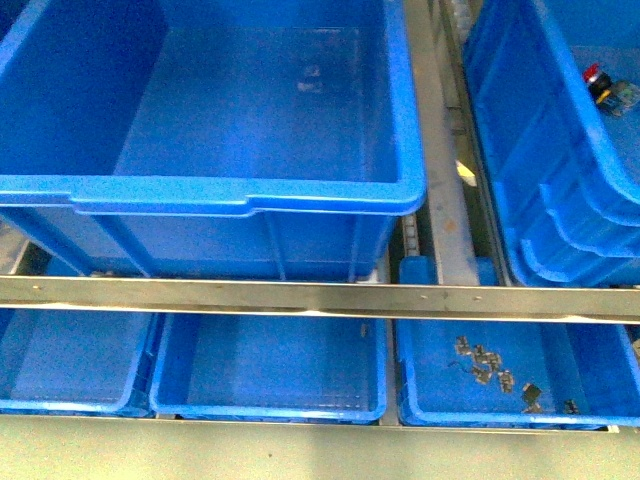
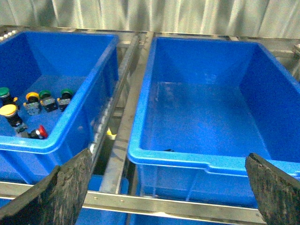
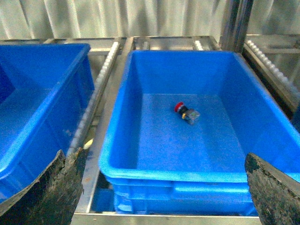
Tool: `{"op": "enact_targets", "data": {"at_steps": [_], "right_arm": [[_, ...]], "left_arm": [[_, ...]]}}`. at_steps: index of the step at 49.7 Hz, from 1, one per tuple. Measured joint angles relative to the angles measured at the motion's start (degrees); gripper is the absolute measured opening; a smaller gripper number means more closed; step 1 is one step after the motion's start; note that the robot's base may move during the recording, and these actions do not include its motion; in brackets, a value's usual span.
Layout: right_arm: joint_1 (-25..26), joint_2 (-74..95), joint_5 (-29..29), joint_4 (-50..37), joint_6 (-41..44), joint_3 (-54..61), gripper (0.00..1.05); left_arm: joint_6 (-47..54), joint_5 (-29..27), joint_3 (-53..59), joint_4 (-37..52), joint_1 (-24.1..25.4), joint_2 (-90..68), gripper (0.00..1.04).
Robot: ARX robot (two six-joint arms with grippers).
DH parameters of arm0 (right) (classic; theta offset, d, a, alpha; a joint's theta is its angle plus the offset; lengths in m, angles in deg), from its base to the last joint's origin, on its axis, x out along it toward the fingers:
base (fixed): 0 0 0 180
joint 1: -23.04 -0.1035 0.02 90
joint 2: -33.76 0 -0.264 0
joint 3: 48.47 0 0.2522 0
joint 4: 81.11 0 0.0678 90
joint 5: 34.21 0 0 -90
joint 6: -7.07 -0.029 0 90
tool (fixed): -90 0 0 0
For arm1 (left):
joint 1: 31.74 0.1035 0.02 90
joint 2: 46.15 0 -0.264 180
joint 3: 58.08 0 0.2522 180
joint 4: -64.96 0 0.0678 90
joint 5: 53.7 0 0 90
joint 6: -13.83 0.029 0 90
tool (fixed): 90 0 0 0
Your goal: Pick red and yellow buttons and place in box
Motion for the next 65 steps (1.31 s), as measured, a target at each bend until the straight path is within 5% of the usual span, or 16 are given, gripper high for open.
{"op": "enact_targets", "data": {"at_steps": [51,59,65], "right_arm": [[0.09,-0.02,0.26,0.07,0.04,0.09,0.98],[0.09,-0.02,0.09,0.07,0.04,0.07,0.98],[0.09,-0.02,0.22,0.07,0.02,0.07,0.98]], "left_arm": [[0.0,-0.04,0.0,0.0,-0.04,0.0,0.97],[-15.98,-18.67,-16.79,-27.8,-11.23,-24.7,0.97],[-21.07,-21.75,-29.83,-26.77,-14.4,-41.66,0.97]]}}
